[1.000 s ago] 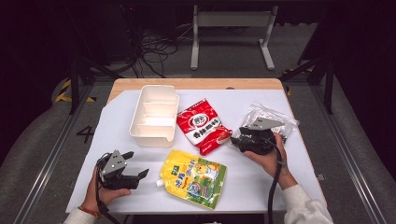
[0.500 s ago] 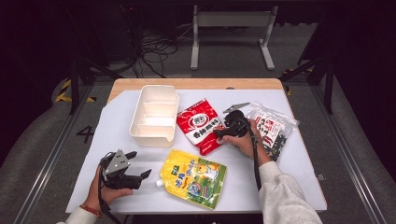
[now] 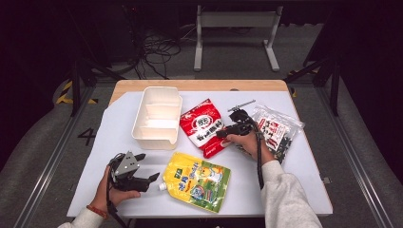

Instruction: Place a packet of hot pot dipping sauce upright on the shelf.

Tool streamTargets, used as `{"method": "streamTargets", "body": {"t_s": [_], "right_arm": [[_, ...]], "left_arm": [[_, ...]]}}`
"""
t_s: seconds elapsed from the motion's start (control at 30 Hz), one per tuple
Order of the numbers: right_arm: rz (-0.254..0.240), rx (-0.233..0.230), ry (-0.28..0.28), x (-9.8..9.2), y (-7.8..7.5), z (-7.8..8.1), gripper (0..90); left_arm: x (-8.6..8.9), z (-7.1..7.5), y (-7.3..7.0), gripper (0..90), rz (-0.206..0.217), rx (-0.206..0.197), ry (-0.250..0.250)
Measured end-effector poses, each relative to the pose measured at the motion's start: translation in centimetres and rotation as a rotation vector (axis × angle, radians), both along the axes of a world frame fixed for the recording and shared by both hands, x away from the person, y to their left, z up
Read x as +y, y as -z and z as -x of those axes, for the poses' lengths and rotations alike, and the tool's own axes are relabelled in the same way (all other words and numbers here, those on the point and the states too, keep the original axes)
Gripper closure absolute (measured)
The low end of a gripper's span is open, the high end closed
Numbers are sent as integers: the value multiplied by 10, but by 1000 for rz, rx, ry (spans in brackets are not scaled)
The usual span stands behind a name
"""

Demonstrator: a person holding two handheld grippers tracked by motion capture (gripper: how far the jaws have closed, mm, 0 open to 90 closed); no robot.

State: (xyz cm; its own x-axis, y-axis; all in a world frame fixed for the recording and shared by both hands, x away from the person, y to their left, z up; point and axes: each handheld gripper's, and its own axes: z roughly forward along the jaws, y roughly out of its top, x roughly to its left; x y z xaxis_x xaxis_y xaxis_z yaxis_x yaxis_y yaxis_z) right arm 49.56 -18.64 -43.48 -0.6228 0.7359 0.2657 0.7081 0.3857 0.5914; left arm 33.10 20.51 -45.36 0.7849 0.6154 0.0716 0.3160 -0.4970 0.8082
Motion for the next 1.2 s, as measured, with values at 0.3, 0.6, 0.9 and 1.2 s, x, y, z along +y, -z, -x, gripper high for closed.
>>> {"method": "streamTargets", "body": {"t_s": [0.3,0.6,0.9,1.2], "right_arm": [[8,-50,7,-2,-5,4,777],[-63,-164,35,-7,-11,21,822],[-141,-278,80,-16,-22,33,831],[-249,-393,114,-29,-38,49,834]], "left_arm": [[-6,-5,-4,160,28,6,13],[-6,-6,-8,157,52,0,15],[-7,-8,-14,163,81,1,16],[-17,-15,-38,170,109,-21,35]]}}
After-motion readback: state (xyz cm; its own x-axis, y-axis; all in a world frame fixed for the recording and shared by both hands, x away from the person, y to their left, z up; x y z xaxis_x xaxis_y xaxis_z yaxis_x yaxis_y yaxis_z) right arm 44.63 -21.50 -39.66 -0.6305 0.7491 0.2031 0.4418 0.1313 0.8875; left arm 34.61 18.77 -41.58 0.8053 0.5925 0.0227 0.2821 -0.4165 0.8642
